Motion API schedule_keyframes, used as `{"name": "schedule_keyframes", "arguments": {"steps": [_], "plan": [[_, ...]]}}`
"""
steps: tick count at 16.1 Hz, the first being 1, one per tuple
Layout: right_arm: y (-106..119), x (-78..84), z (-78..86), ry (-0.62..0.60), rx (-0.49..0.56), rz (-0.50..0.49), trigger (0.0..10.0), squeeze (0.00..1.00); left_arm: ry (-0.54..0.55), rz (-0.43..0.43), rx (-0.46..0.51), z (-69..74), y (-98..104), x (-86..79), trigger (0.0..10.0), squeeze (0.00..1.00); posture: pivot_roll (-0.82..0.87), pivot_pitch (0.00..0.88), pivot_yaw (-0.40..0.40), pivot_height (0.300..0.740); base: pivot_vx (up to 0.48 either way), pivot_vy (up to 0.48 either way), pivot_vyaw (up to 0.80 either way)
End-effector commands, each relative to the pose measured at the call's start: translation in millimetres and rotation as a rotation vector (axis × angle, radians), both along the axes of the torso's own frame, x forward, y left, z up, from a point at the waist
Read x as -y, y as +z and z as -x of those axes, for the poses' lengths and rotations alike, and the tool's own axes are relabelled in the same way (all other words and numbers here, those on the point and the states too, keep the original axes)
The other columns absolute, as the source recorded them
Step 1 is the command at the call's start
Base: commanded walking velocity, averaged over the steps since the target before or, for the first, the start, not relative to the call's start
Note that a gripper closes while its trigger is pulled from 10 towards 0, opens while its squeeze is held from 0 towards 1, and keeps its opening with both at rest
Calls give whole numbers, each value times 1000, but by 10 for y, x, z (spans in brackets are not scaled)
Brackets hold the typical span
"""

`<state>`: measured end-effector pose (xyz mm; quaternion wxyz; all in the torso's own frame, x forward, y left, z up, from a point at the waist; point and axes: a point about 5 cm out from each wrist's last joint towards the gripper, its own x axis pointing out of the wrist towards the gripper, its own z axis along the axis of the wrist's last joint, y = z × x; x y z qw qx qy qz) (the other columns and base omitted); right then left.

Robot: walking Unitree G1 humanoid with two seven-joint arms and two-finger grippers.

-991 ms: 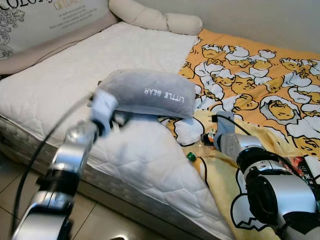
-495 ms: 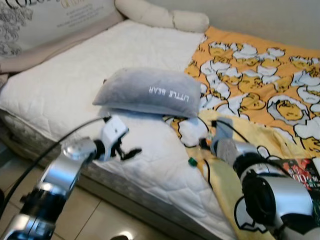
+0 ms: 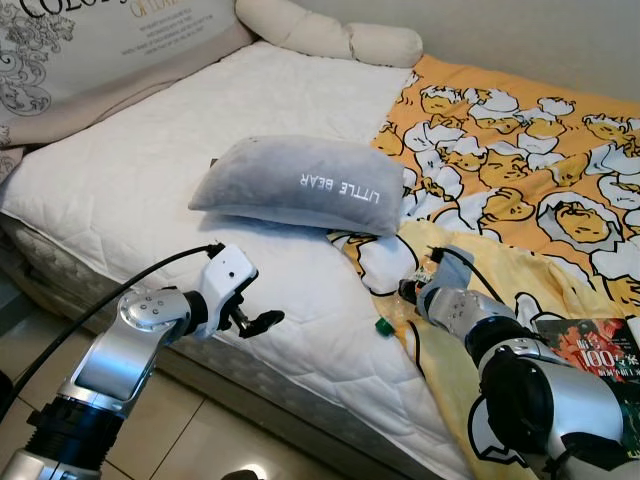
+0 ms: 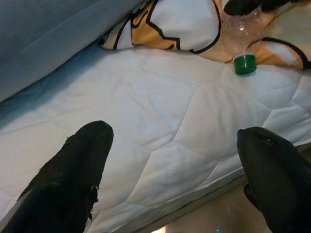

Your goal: Clean up the room

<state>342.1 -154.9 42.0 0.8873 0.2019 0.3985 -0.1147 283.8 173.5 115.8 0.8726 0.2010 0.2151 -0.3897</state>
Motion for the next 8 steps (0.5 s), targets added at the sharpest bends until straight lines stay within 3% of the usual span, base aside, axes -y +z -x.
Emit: {"name": "schedule_keyframes", "arguments": {"steps": [1, 3, 5, 8], "plan": [[-106, 7, 88, -24, -49, -34, 0, 0, -4, 0, 5, -2, 33, -9, 10000, 0, 83, 0, -18, 740, 0, 0, 0], [-108, 34, 82, -45, -19, -49, 0, 0, 8, 4, 6, -5, 22, -16, 10000, 0, 77, 0, -14, 740, 0, 0, 0], [-142, 54, 109, -137, -15, -146, 0, 0, 19, 10, -2, 33, -4, -17, 10000, 0, 78, 0, -8, 740, 0, 0, 0], [-199, 67, 154, -196, -17, -194, 0, 0, 27, 13, -10, 79, -40, -21, 10000, 0, 76, 0, 8, 740, 0, 0, 0]]}}
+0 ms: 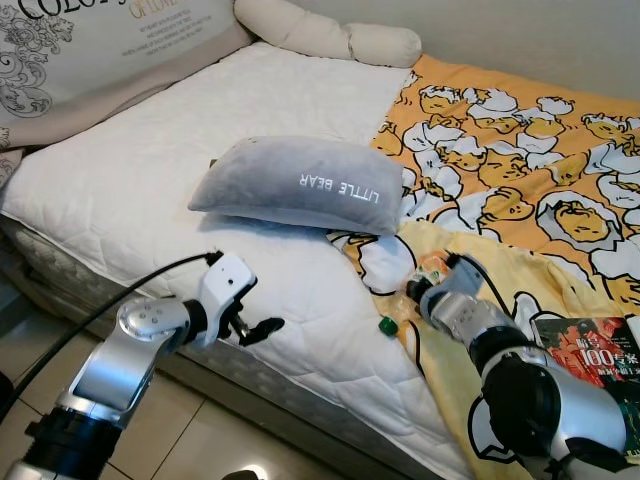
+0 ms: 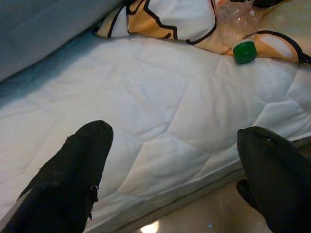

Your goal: Clean up the room

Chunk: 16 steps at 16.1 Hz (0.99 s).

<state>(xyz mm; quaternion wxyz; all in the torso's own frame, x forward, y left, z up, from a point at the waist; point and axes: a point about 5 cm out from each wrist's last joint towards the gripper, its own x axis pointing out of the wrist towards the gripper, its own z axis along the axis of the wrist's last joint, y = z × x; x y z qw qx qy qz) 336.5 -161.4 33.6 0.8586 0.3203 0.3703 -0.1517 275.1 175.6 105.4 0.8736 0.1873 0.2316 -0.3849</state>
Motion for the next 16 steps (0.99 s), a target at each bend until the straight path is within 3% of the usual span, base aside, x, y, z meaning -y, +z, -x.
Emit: {"name": "schedule_keyframes", "arguments": {"steps": [1, 9, 13, 16], "plan": [[-119, -3, 101, -11, -54, -14, 0, 0, 7, 3, 26, -4, 61, -6, 10000, 0, 76, 0, 12, 740, 0, 0, 0], [-19, 73, 15, -74, 28, -49, 0, 0, 39, 12, 33, -46, 58, -23, 10000, 0, 43, 0, 47, 740, 0, 0, 0], [224, 157, -161, -53, 154, 0, 0, 0, 49, 16, 40, -72, 82, -56, 10000, 0, 31, 0, 61, 740, 0, 0, 0], [346, 130, -239, 62, 169, 109, 0, 0, 57, 12, 45, -75, 105, -108, 10000, 0, 33, 0, 57, 740, 0, 0, 0]]}}
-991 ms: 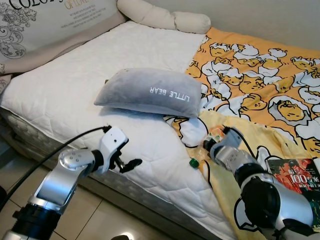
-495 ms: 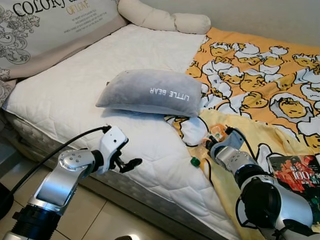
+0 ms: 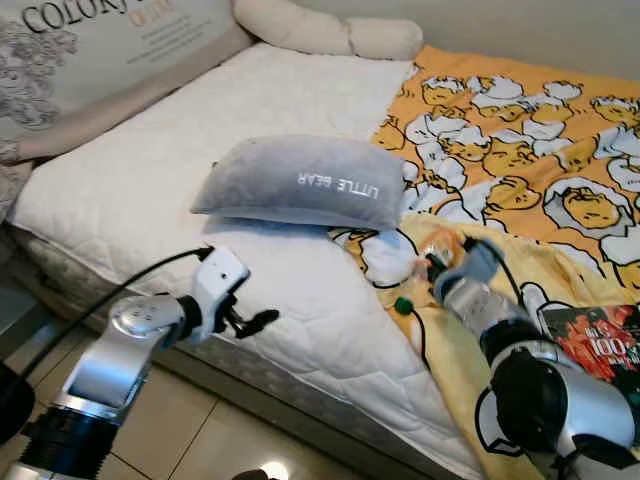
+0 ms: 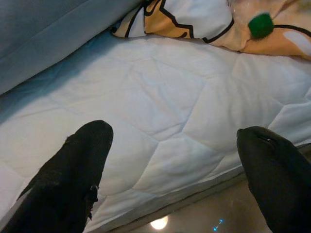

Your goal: Clean up the room

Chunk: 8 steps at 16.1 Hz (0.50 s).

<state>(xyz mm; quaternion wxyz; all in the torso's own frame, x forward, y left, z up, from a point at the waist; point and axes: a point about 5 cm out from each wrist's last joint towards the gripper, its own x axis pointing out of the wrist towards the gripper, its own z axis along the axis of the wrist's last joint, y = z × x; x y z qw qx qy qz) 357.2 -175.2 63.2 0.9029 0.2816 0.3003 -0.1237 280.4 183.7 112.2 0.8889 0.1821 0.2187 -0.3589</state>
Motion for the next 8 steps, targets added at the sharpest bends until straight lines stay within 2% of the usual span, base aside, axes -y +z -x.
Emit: {"name": "schedule_keyframes", "arguments": {"steps": [1, 2, 4, 7, 8], "plan": [[83, -9, -50, 43, 13, 63, 0, 0, 6, -2, 10, -19, 40, -46, 10000, 0, 33, 0, 57, 740, 0, 0, 0], [114, 12, -64, 65, 10, 138, 0, 0, 9, -5, 10, -14, 43, -63, 10000, 0, 33, 0, 57, 740, 0, 0, 0], [174, 32, -96, 81, 28, 191, 0, 0, 11, -6, 10, -8, 47, -75, 10000, 0, 40, 0, 49, 740, 0, 0, 0], [290, -3, -150, 99, 52, 188, 0, 0, 22, -10, 12, 14, 60, -116, 10000, 0, 45, 0, 37, 740, 0, 0, 0], [328, -45, -148, 149, 63, 206, 0, 0, 25, -8, 10, 30, 63, -132, 10000, 0, 42, 0, 35, 740, 0, 0, 0]]}}
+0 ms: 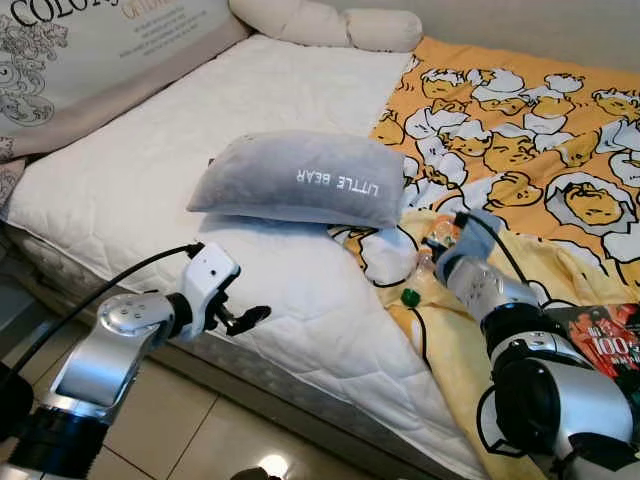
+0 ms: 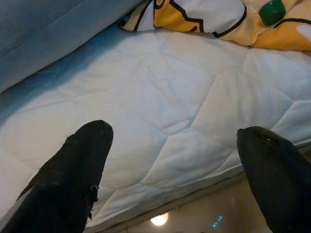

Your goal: Clean up the room

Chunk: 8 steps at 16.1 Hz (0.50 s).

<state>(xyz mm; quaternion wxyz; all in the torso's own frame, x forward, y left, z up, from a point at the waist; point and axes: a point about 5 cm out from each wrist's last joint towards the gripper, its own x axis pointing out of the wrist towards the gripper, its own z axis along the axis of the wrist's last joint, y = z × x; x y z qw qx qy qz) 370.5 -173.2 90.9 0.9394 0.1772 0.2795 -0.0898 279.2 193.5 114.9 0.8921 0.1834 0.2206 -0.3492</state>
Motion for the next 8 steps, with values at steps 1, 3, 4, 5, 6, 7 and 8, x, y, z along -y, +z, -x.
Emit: {"name": "schedule_keyframes", "arguments": {"steps": [1, 3, 4, 5, 6, 7, 8], "plan": [[37, -30, 6, 44, 1, 11, 0, 0, 5, 0, 5, 27, 35, -35, 10000, 0, 40, 0, 34, 740, 0, 0, 0], [-158, 43, 143, 53, -81, 39, 10000, 0, 0, -2, -2, 45, 22, -31, 10000, 0, 41, 0, 32, 740, 0, 0, 0], [-243, 81, 206, 48, -116, 57, 10000, 0, -1, -3, -4, 53, 20, -27, 10000, 0, 45, 0, 29, 740, 0, 0, 0], [-319, 114, 268, 37, -141, 56, 10000, 0, -1, -4, -4, 60, 20, -33, 10000, 0, 47, 0, 29, 740, 0, 0, 0], [-343, 123, 288, 23, -136, 26, 10000, 0, 2, -5, -4, 61, 23, -47, 10000, 0, 48, 0, 28, 740, 0, 0, 0], [-270, 95, 257, 29, -98, -6, 10000, 1000, 5, -9, -4, 64, 26, -63, 10000, 0, 46, 0, 31, 740, 0, 0, 0], [-244, 82, 241, 37, -86, -10, 10000, 1000, 6, -9, -4, 64, 26, -67, 10000, 0, 43, 0, 33, 740, 0, 0, 0]]}}
